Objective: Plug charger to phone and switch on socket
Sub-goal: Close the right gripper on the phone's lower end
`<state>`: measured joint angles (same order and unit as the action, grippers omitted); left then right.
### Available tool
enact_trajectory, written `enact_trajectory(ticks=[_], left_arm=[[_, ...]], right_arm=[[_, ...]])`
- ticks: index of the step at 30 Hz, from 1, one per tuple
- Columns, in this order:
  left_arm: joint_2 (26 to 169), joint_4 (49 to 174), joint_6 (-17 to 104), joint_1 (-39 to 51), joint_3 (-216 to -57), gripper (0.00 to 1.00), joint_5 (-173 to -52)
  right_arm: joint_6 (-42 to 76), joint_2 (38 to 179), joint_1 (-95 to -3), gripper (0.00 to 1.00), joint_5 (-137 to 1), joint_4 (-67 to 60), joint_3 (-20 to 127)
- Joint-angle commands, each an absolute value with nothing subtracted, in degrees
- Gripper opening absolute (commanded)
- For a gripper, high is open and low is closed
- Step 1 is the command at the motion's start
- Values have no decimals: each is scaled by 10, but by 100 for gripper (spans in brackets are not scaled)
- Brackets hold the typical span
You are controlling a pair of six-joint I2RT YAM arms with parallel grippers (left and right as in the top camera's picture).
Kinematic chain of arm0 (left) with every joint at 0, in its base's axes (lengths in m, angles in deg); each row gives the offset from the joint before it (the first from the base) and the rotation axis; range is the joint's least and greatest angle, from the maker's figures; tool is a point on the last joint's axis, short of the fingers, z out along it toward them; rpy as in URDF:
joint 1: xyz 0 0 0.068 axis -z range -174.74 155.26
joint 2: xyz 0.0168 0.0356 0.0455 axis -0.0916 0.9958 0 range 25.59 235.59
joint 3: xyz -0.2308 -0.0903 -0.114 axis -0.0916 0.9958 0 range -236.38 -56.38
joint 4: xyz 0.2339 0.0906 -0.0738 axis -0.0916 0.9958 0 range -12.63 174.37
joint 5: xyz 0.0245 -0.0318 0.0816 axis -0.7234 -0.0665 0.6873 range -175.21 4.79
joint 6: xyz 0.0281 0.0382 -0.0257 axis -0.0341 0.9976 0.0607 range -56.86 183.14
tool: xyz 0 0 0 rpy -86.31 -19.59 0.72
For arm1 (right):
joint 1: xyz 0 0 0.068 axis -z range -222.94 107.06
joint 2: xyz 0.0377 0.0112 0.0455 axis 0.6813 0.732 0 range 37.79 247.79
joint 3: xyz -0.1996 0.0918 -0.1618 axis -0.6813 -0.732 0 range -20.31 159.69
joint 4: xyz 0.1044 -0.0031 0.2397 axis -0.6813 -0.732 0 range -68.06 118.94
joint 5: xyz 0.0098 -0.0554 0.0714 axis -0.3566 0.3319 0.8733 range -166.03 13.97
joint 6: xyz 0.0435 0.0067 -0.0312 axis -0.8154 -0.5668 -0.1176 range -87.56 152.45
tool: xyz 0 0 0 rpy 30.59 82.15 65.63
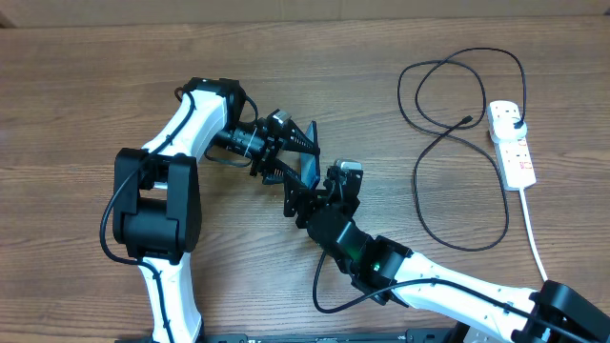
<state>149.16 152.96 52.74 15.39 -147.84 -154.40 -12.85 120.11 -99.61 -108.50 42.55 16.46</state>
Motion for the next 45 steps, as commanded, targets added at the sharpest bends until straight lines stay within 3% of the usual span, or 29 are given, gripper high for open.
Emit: enact_trajectory(ticks=[1,24,45], left_arm=[[1496,1531,528,154,-1491,45,-1566],[1496,1532,528,154,-1491,45,-1557],[1496,1532,528,154,-1491,45,-1557]], right_arm=[[-120,1218,-999,84,-1094,444,180],[-103,1235,-999,58,-1098,487,180],[-94,1235,-999,56,-1099,482,180]])
